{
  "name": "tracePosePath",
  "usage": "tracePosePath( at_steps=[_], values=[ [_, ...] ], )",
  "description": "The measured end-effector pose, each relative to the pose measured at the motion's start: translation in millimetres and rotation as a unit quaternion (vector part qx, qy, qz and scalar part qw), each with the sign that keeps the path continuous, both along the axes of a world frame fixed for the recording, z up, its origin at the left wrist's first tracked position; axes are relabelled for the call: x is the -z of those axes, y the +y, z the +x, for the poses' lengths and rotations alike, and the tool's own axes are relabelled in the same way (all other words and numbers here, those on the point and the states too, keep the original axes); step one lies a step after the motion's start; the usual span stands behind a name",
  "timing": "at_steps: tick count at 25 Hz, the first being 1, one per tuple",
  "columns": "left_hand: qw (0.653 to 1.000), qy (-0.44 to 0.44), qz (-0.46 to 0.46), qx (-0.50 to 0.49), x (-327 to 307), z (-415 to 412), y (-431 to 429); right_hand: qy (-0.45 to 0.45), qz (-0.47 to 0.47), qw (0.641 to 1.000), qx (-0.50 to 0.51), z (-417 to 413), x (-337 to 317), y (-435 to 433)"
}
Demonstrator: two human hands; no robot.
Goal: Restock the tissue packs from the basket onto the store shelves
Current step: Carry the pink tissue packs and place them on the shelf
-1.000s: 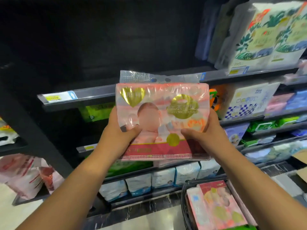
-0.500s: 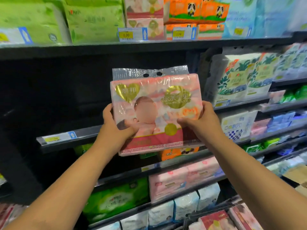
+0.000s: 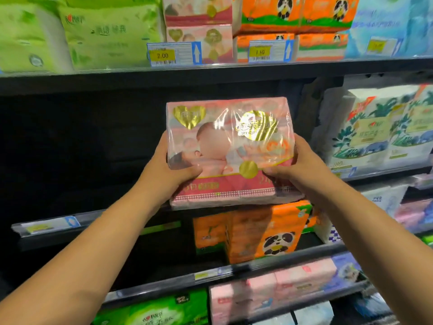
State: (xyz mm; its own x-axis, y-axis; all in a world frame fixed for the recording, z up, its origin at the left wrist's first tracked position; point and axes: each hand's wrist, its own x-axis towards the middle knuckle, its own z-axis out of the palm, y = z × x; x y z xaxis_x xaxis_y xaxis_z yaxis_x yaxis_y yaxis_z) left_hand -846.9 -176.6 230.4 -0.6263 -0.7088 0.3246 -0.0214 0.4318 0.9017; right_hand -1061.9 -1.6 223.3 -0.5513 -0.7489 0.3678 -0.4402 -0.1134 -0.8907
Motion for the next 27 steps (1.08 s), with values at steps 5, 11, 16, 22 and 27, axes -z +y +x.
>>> tracePosePath(
  at_steps=[5,11,16,22,27],
  values=[
    [0.997,0.027,0.032,-0.062,1,-47,-19,-0.01,-0.013,0.999,0.029,-55,-3,-31],
    [0.996,0.017,0.038,-0.083,20,-92,-42,0.0,-0.008,0.999,0.038,-94,19,-58],
    [0.99,-0.069,-0.036,-0.119,39,-122,-52,0.04,0.03,0.997,0.065,-120,39,-73],
    [0.969,-0.13,-0.149,-0.145,51,-146,-62,0.139,0.092,0.976,0.137,-146,49,-92],
    [0.959,-0.136,-0.178,-0.175,58,-160,-69,0.262,0.156,0.915,0.265,-146,50,-101]
  ],
)
